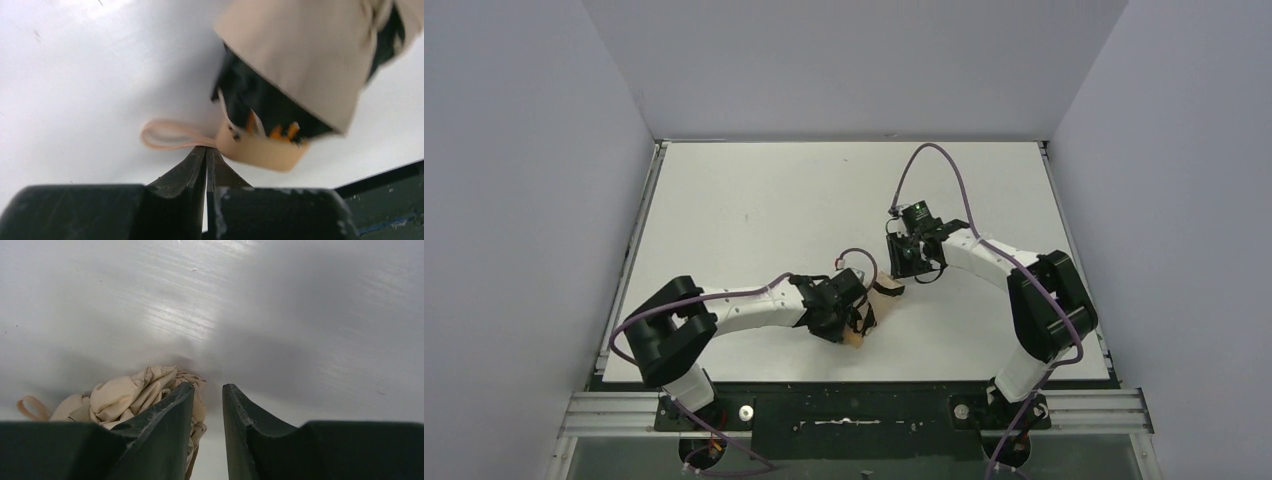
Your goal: Put away the umbrella
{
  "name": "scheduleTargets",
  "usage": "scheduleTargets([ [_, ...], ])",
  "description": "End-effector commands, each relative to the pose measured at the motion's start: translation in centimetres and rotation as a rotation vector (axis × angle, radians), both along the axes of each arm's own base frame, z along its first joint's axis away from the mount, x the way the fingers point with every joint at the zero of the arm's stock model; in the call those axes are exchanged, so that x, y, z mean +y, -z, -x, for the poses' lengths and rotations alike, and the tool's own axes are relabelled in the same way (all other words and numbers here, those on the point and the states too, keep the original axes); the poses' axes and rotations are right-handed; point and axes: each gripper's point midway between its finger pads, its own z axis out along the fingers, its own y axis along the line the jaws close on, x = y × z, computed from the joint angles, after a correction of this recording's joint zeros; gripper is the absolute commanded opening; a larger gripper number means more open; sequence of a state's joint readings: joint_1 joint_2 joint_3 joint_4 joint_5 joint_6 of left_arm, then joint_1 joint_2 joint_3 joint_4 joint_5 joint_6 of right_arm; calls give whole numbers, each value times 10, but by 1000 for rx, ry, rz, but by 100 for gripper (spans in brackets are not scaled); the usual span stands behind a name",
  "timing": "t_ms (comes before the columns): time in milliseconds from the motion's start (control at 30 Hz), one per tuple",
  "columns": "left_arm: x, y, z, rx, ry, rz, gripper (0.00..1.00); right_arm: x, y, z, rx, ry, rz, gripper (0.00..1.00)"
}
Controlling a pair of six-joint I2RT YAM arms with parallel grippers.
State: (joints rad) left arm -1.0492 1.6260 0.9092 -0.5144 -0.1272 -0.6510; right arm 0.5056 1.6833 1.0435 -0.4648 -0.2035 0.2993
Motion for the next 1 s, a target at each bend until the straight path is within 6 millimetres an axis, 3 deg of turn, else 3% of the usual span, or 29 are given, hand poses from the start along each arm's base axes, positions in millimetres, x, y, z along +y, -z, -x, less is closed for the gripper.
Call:
scheduleTargets([
  [0,-23,-18,-45,-87,-3,65,2,11,-10,16,26,-17,-60,30],
  [167,-42,-20,-60,-83,-1,109,2,4,-8,30,47,68,-68,30],
  [267,-44,-20,-64,-68,-8,114,2,-13,-9,36,28,151,-28,30],
  [433,-3,-30,-66,-105,-111,40,10,-48,-23,30,-91,264,86,35],
  [567,28,-46,-50,-116,-167,26,29,-57,-48,26,-195,264,83,39],
  [667,37,-62,-28,-90,-190,87,45,-58,-59,29,-228,241,53,43],
  [833,9,-75,11,-48,-174,277,75,-50,-63,34,-228,215,-2,48],
  [967,-16,-64,26,-7,-187,287,77,-43,-63,34,-226,207,-43,51],
])
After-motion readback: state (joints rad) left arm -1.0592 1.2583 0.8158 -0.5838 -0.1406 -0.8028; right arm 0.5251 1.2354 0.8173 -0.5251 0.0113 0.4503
